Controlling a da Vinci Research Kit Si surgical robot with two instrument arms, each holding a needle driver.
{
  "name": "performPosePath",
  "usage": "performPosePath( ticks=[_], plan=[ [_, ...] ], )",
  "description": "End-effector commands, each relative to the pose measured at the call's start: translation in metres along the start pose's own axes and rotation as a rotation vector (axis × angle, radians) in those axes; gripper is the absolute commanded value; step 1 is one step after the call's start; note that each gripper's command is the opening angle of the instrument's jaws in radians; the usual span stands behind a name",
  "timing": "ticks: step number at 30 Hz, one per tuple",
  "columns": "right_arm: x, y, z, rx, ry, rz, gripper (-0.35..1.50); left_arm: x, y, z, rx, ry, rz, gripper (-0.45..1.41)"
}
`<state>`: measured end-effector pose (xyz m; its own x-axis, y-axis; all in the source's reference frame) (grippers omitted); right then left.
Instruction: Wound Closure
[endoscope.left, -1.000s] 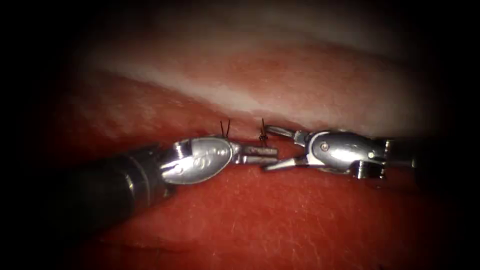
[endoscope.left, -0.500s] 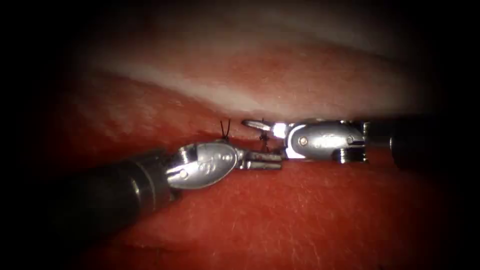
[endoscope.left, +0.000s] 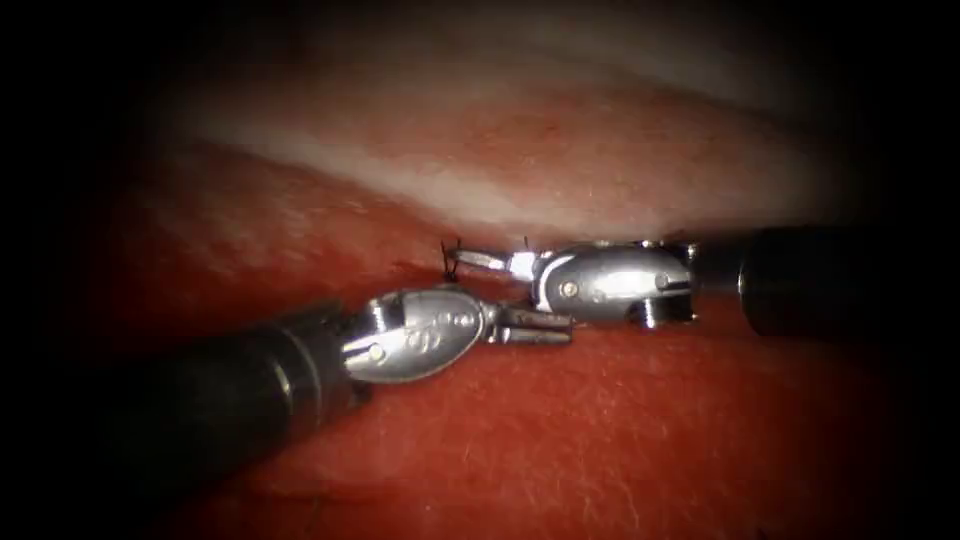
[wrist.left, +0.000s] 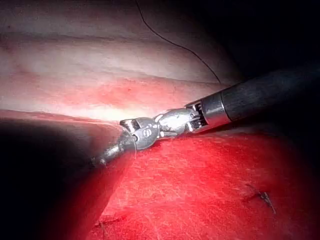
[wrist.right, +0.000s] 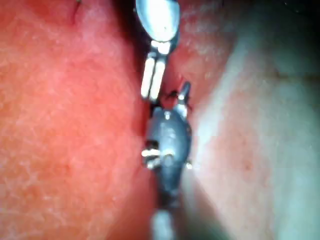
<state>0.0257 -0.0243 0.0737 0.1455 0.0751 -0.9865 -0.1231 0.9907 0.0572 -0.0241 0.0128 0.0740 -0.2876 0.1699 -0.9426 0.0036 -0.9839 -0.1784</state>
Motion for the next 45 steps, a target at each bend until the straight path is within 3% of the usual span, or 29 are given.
performPosePath(
  ticks=[1,17,19,20,22,23,32,33,35,36,40,45],
  plan=[
    [0.0000,-0.0003,0.0009,0.002,0.005,0.000,1.43,-0.0004,-0.0003,0.0006,-0.001,0.001,0.001,-0.45],
    [-0.0005,-0.0001,0.0010,0.002,0.010,-0.002,1.36,-0.0001,-0.0001,0.0006,-0.005,0.000,0.003,-0.45],
    [-0.0008,-0.0003,0.0009,0.006,0.009,-0.005,1.25,-0.0001,-0.0001,0.0006,-0.005,0.001,0.003,-0.45],
    [-0.0008,-0.0004,0.0009,0.015,0.005,-0.005,1.13,-0.0001,-0.0001,0.0006,-0.005,0.001,0.003,-0.45],
    [-0.0009,-0.0006,0.0008,0.019,-0.017,-0.006,0.46,-0.0001,-0.0001,0.0006,-0.005,0.001,0.003,-0.45],
    [-0.0009,-0.0007,0.0008,0.058,-0.045,-0.004,-0.35,-0.0001,0.0000,0.0005,-0.006,0.001,0.003,-0.45],
    [-0.0010,-0.0005,-0.0002,0.092,-0.073,0.000,-0.35,0.0006,0.0005,-0.0006,-0.014,0.005,0.003,-0.45],
    [-0.0010,-0.0006,-0.0003,0.087,-0.066,-0.002,-0.23,0.0007,0.0005,-0.0009,-0.016,0.006,0.003,-0.45],
    [-0.0009,-0.0007,-0.0007,0.071,-0.046,0.002,0.86,0.0007,0.0007,-0.0018,-0.022,0.009,0.004,-0.45],
    [-0.0008,-0.0008,-0.0011,0.063,-0.034,0.002,1.06,0.0007,0.0007,-0.0022,-0.026,0.011,0.004,-0.45],
    [0.0007,-0.0009,-0.0042,0.048,-0.018,0.013,1.31,0.0005,0.0005,-0.0056,-0.016,-0.007,0.000,-0.45],
    [0.0017,-0.0006,-0.0090,0.012,-0.008,0.022,1.33,-0.0004,-0.0007,-0.0097,0.012,-0.032,-0.010,-0.45]
  ],
)
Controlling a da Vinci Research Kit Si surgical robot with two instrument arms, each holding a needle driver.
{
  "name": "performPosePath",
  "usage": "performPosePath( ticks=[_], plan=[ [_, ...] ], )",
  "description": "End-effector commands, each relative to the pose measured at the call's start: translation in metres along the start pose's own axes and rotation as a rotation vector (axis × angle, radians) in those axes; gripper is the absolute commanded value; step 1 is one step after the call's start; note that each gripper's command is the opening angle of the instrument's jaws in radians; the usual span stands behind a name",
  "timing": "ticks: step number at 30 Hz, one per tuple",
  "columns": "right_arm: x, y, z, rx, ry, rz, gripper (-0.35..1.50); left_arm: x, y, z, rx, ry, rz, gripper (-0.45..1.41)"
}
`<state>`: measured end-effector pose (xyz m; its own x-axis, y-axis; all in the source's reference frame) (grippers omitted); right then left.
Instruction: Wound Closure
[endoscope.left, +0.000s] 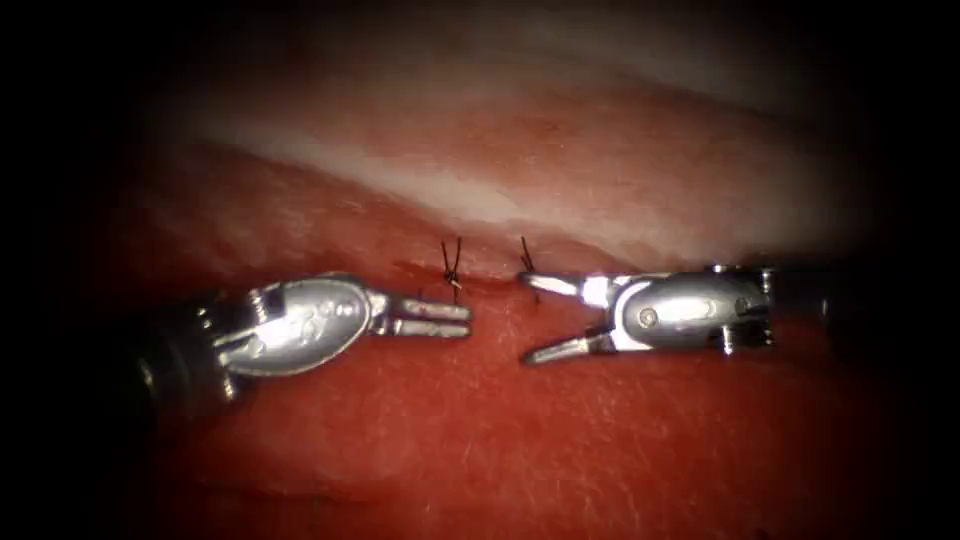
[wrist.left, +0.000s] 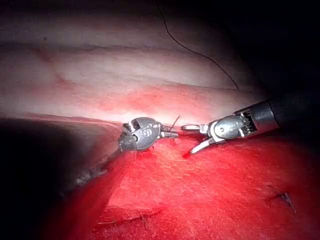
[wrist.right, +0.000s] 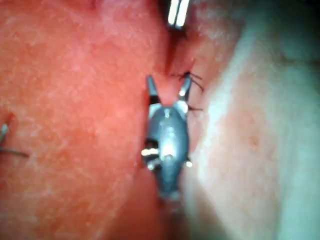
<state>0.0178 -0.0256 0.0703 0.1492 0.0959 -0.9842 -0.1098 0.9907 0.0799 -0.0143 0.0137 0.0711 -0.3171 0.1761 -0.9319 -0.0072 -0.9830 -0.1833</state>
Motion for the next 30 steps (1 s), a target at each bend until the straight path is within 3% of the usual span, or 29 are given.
performPosePath(
  ticks=[1,4,8,12,21,26,27,30],
  plan=[
    [-0.0003,0.0000,-0.0020,-0.018,-0.006,0.004,1.33,-0.0009,-0.0008,-0.0004,0.009,-0.009,-0.005,-0.45],
    [-0.0004,0.0003,-0.0066,-0.062,-0.008,0.012,1.33,-0.0036,-0.0028,-0.0037,0.027,-0.038,-0.017,-0.45],
    [-0.0008,0.0005,-0.0089,-0.090,-0.014,0.021,1.33,-0.0059,-0.0045,-0.0057,0.064,-0.078,-0.031,-0.45],
    [-0.0014,0.0006,-0.0100,-0.104,-0.029,0.032,1.33,-0.0095,-0.0066,-0.0085,0.116,-0.144,-0.050,-0.45],
    [-0.0011,0.0004,-0.0100,-0.103,-0.028,0.038,1.31,-0.0156,-0.0096,-0.0110,0.178,-0.217,-0.079,-0.45],
    [-0.0012,0.0004,-0.0098,-0.105,-0.029,0.043,1.31,-0.0189,-0.0107,-0.0109,0.238,-0.246,-0.180,0.36],
    [-0.0013,0.0004,-0.0098,-0.105,-0.028,0.049,1.31,-0.0197,-0.0107,-0.0109,0.243,-0.248,-0.223,0.62],
    [-0.0014,0.0005,-0.0098,-0.106,-0.029,0.049,1.31,-0.0211,-0.0107,-0.0114,0.237,-0.277,-0.290,0.93]
  ],
)
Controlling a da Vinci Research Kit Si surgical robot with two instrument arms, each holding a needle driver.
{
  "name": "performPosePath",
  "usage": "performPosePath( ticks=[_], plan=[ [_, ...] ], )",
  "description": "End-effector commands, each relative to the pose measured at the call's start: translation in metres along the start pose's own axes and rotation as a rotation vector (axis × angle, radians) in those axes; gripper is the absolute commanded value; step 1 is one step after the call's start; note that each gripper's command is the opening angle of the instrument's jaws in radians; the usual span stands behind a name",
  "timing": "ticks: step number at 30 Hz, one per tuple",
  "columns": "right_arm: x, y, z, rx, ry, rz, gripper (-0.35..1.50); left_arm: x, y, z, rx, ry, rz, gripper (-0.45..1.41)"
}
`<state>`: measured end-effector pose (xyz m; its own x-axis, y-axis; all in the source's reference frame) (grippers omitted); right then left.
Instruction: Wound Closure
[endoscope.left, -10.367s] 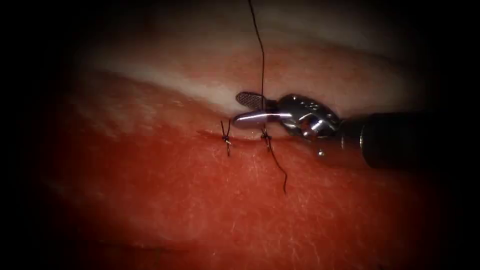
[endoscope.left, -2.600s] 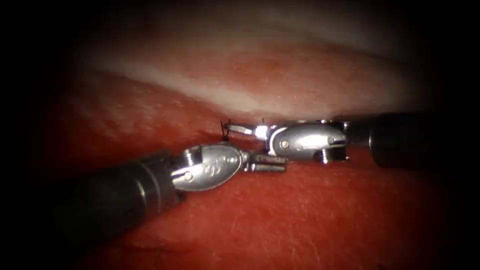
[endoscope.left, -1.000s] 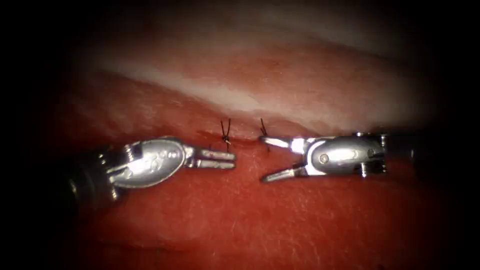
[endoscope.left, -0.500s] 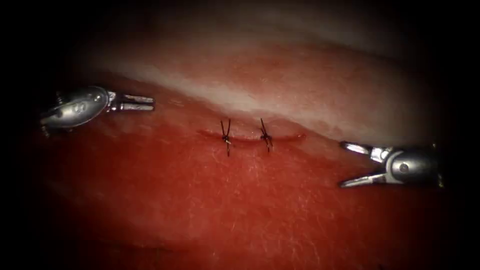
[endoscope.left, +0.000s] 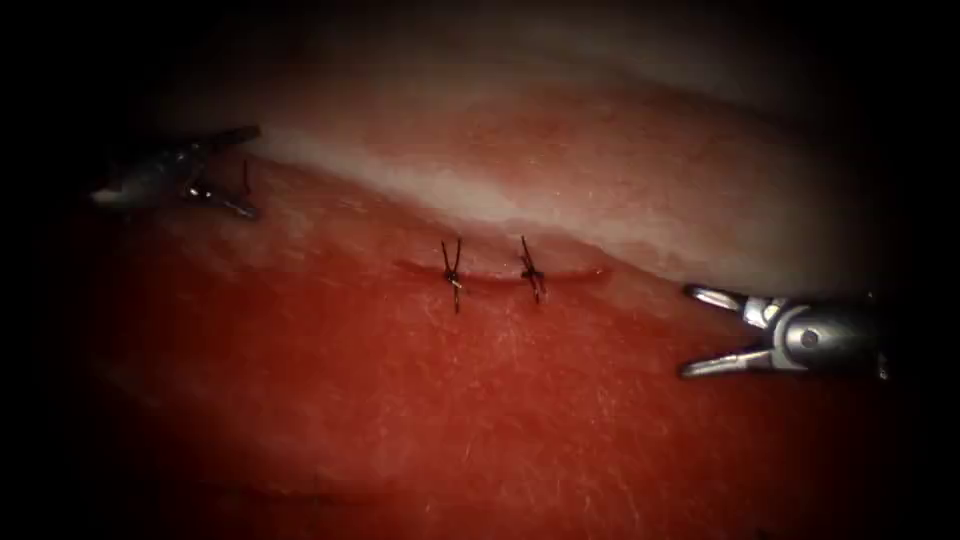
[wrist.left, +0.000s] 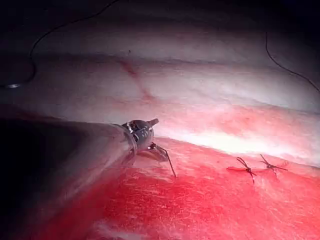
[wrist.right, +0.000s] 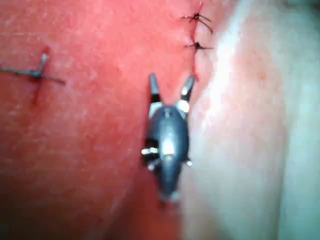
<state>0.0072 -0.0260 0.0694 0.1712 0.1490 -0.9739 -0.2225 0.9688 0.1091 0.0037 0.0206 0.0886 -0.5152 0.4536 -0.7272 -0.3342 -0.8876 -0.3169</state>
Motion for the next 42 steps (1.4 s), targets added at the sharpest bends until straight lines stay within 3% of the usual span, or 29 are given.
performPosePath(
  ticks=[1,6,14,21,22,27,32,35,37,40,41,42],
  plan=[
    [-0.0006,-0.0002,0.0008,0.002,0.002,0.000,1.31,-0.0002,-0.0007,0.0006,0.004,-0.010,-0.013,0.96],
    [-0.0007,-0.0003,0.0008,-0.005,0.009,0.011,1.31,-0.0005,-0.0006,-0.0006,0.004,-0.038,-0.059,1.18],
    [-0.0014,-0.0007,0.0010,-0.012,0.016,0.023,1.31,0.0006,0.0002,-0.0053,-0.023,-0.060,-0.072,1.18],
    [-0.0013,-0.0007,0.0011,-0.030,0.018,0.108,1.36,0.0023,0.0003,-0.0099,0.006,-0.080,-0.057,1.14],
    [-0.0013,-0.0006,0.0018,-0.039,0.013,0.115,1.41,0.0036,0.0006,-0.0113,0.026,-0.050,-0.038,1.13],
    [-0.0013,-0.0005,0.0035,-0.053,0.007,0.110,1.38,0.0065,0.0012,-0.0127,0.082,0.020,-0.024,1.04],
    [-0.0012,-0.0006,0.0049,-0.095,0.035,0.190,1.28,0.0097,0.0036,-0.0105,0.071,0.107,-0.024,0.98],
    [-0.0012,-0.0009,0.0061,-0.086,0.008,0.269,1.03,0.0106,0.0055,-0.0075,0.041,0.145,-0.021,0.96],
    [-0.0015,-0.0011,0.0073,-0.079,-0.018,0.288,0.71,0.0109,0.0072,-0.0044,0.017,0.177,-0.012,0.96],
    [-0.0020,-0.0013,0.0078,-0.084,-0.019,0.284,0.69,0.0108,0.0093,-0.0012,-0.029,0.195,0.016,0.88],
    [-0.0022,-0.0011,0.0078,-0.082,-0.022,0.284,0.72,0.0106,0.0107,0.0009,-0.085,0.213,0.013,0.72],
    [-0.0022,-0.0011,0.0078,-0.082,-0.022,0.284,0.72,0.0106,0.0107,0.0009,-0.085,0.213,0.013,0.72]
  ],
)
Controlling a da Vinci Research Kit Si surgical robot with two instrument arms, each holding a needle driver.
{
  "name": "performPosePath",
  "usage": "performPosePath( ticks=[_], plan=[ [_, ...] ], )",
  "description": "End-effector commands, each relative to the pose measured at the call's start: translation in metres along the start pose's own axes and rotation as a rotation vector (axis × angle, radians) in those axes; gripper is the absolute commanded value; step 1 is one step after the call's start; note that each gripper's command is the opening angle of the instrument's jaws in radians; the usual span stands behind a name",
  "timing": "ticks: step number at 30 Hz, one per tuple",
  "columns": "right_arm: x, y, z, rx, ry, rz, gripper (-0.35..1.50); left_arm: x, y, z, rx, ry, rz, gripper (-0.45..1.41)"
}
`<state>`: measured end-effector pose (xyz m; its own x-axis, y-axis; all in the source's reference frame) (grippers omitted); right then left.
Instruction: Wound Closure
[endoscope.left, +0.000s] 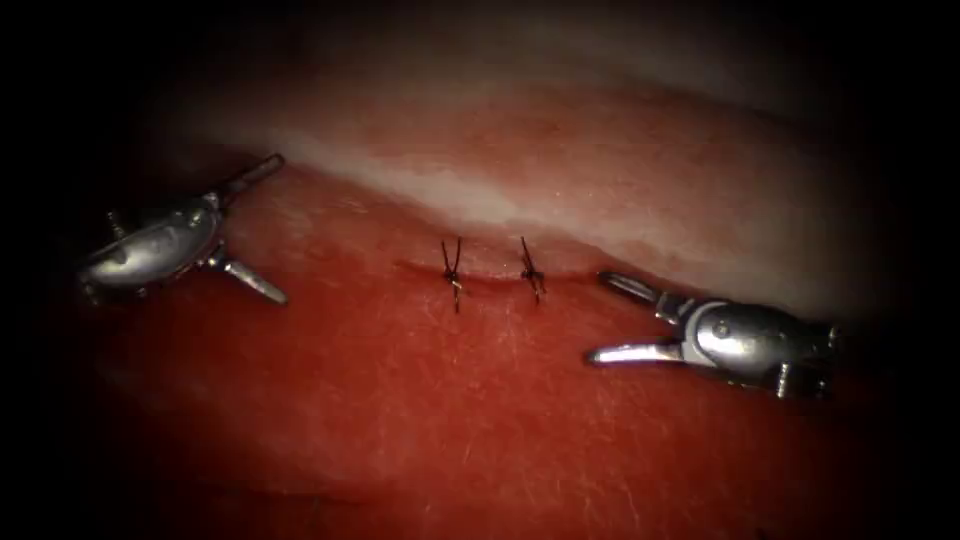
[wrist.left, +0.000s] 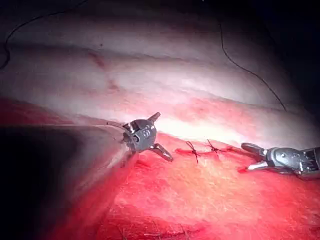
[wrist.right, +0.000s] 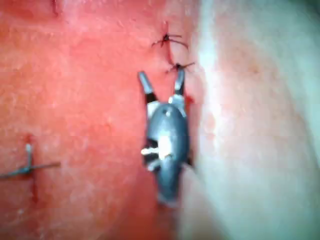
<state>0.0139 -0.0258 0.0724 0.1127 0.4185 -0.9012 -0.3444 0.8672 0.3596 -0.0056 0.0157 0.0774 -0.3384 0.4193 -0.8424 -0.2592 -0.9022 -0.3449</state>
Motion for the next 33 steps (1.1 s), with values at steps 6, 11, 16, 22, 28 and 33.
performPosePath(
  ticks=[6,11,16,22,28,33],
  plan=[
    [0.0003,0.0005,0.0004,0.009,-0.011,0.006,0.98,-0.0013,0.0017,0.0047,-0.110,0.071,-0.022,0.61],
    [0.0022,0.0018,0.0006,0.045,-0.042,0.011,1.13,-0.0011,0.0014,0.0044,-0.189,0.111,-0.031,0.61],
    [0.0040,0.0033,0.0004,0.080,-0.068,0.000,1.34,-0.0007,-0.0003,0.0033,-0.197,0.149,-0.037,0.62],
    [0.0044,0.0034,-0.0017,0.110,-0.086,-0.001,1.33,-0.0008,-0.0004,0.0030,-0.189,0.165,-0.074,0.64],
    [0.0043,0.0031,-0.0017,0.109,-0.082,-0.009,1.34,-0.0002,-0.0003,0.0030,-0.179,0.179,-0.085,0.62],
    [0.0044,0.0032,-0.0016,0.109,-0.082,-0.014,1.34,0.0000,-0.0004,0.0029,-0.176,0.181,-0.087,0.62]
  ],
)
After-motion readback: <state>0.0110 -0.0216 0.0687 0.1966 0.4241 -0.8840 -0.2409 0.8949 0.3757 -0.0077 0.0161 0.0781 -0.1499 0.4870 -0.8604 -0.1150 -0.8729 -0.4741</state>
